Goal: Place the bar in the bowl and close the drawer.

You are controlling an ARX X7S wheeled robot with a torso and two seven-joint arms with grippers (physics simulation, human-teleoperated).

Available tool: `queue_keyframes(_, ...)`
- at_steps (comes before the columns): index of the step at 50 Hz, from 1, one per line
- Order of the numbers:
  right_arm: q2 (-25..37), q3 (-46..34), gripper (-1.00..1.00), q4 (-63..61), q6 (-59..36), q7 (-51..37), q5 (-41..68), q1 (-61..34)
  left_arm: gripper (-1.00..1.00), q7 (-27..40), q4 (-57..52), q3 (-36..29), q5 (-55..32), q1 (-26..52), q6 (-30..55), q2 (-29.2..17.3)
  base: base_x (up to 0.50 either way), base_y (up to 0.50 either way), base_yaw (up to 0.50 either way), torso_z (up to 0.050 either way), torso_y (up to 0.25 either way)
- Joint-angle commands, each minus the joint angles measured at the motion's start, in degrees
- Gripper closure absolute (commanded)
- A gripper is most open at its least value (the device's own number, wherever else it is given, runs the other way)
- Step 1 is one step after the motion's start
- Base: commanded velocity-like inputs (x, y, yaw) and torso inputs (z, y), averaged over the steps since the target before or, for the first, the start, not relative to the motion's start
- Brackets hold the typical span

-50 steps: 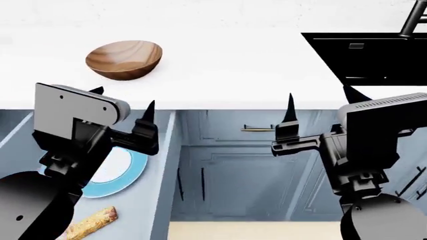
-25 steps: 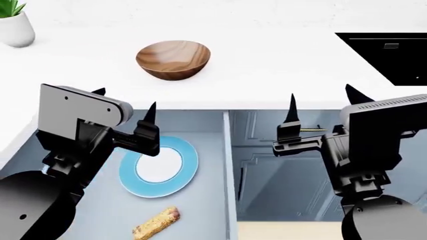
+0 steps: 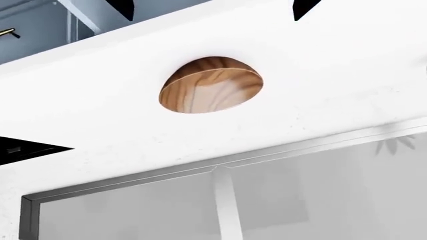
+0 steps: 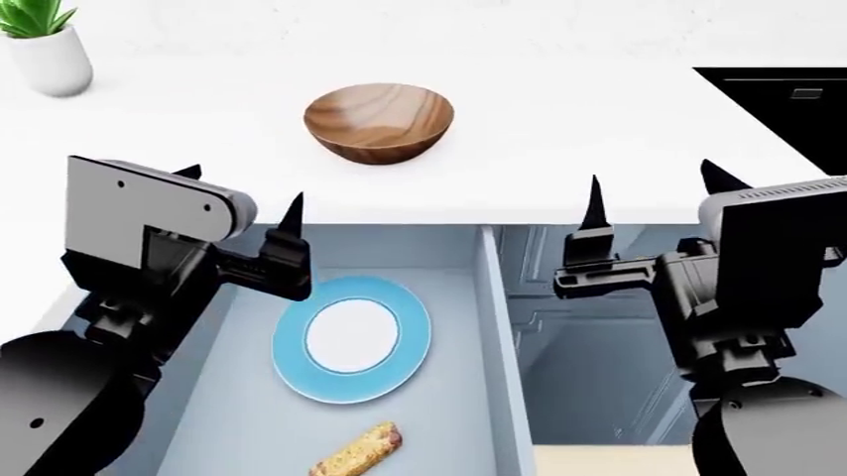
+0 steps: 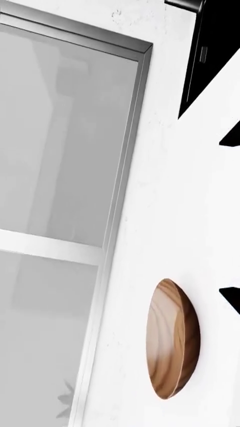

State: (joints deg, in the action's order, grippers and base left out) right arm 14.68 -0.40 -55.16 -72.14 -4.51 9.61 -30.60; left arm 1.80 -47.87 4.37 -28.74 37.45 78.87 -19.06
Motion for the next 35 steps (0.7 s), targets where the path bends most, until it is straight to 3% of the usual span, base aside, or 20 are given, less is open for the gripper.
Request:
queue_keyframes(1,-0.44,2.18,-1.00,-0.58,-3.10,0.55,1.27,-2.20,-1.00,0.45,0.30,0.01,-0.48,1.37,0.36,-0.04,0.50,0.00,0.00,0.000,0.000)
queue_keyframes(9,-0.31,2.26,-1.00,-0.67,-3.28,0.23,1.40,-2.53,-1.00,0.69,0.72,-0.27,-0.64,1.41,0.07,-0.15,0.49,0.00,0.00,0.000,0.000)
queue_keyframes(14,0.11,1.58,-1.00,0.18,-2.03,-0.10,1.17,-1.60,-1.00,0.57,1.20,-1.02,-0.53,0.42,-0.78,-0.71,0.02,0.00,0.00,0.000,0.000)
queue_keyframes(21,0.11,2.15,-1.00,1.15,-0.78,-0.22,1.19,-0.47,-1.00,-2.52,-3.87,4.02,-7.36,0.30,9.70,-0.50,0.00,0.00,0.00,0.000,0.000)
queue_keyframes(23,0.04,2.42,-1.00,1.80,-0.05,-0.24,1.17,-0.01,-1.00,2.58,-4.29,7.28,-19.13,-0.41,11.08,-3.09,0.00,0.00,0.00,0.000,0.000)
queue_keyframes(26,0.43,1.52,-1.00,2.52,1.11,-0.82,0.59,0.63,-1.00,21.90,-0.88,10.84,-44.92,0.58,10.94,-9.39,0.00,0.00,0.00,0.000,0.000)
queue_keyframes(29,0.42,1.32,-1.00,3.39,2.07,-0.88,0.54,1.26,-1.00,35.25,1.64,8.16,-68.73,1.42,8.08,-14.94,0.00,0.00,0.00,0.000,0.000)
queue_keyframes(35,0.37,1.35,-1.00,4.62,3.56,-0.87,0.59,2.22,-1.00,44.78,2.49,1.22,-85.01,1.02,0.79,-22.42,0.00,0.00,0.00,0.000,0.000)
